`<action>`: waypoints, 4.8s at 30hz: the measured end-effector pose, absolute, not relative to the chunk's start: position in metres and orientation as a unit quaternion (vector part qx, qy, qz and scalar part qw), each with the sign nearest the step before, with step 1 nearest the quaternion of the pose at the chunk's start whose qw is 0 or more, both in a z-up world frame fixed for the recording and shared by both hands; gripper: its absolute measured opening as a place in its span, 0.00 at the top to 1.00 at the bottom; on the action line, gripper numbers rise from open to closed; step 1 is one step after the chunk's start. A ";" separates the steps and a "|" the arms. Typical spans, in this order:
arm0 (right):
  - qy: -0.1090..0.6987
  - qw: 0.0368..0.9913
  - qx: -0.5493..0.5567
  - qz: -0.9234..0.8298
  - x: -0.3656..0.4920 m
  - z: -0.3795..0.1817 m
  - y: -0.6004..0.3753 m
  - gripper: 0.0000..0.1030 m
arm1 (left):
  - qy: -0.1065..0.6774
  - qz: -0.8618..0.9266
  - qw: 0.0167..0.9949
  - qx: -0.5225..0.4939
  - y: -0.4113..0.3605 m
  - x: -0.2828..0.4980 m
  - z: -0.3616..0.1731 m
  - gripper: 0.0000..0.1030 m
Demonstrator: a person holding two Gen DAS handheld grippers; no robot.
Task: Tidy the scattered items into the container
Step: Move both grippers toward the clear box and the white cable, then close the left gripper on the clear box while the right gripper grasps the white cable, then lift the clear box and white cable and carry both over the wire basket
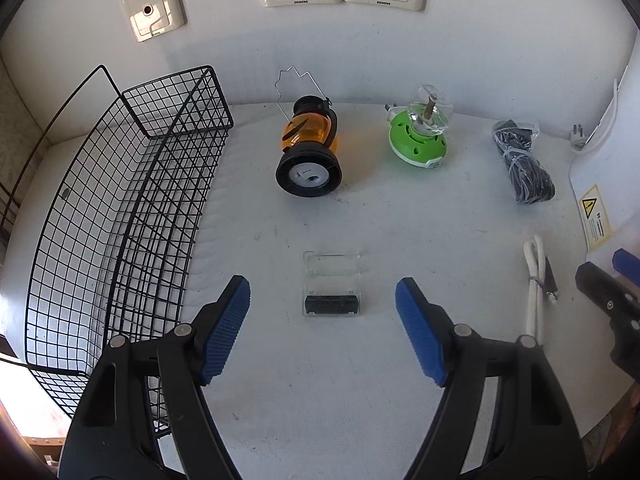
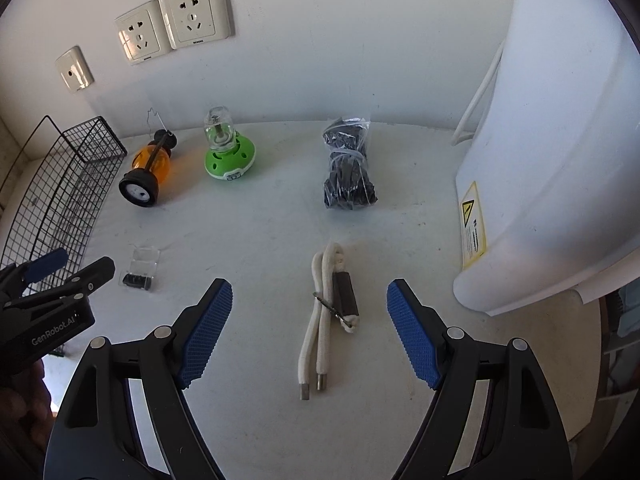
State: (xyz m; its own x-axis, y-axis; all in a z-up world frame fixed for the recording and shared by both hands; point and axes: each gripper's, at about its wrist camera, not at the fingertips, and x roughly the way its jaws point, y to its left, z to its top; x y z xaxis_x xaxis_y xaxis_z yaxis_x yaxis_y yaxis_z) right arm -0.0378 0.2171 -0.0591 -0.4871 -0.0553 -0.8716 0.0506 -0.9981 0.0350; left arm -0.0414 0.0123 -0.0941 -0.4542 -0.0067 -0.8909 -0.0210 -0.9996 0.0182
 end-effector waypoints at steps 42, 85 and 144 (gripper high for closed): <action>0.006 0.044 0.559 -0.828 -0.076 -0.151 0.216 0.33 | 0.004 0.839 0.005 -0.544 0.007 -0.083 -0.173 0.29; 0.016 0.036 0.519 -0.854 -0.065 -0.135 0.225 0.77 | -0.014 0.863 0.019 -0.505 -0.009 -0.065 -0.130 0.61; 0.110 0.284 0.421 -0.854 -0.087 0.005 -0.039 0.77 | -0.110 0.872 -0.157 -0.450 -0.206 -0.001 -0.013 0.61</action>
State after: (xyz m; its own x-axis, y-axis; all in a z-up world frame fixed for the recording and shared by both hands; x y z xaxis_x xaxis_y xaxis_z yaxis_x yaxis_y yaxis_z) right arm -0.0866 -0.0387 0.0054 -0.4830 -0.3936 -0.7822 0.5783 -0.8141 0.0526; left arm -0.0013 -0.2059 -0.0127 -0.5458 -0.1749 -0.8195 0.3729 -0.9265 -0.0507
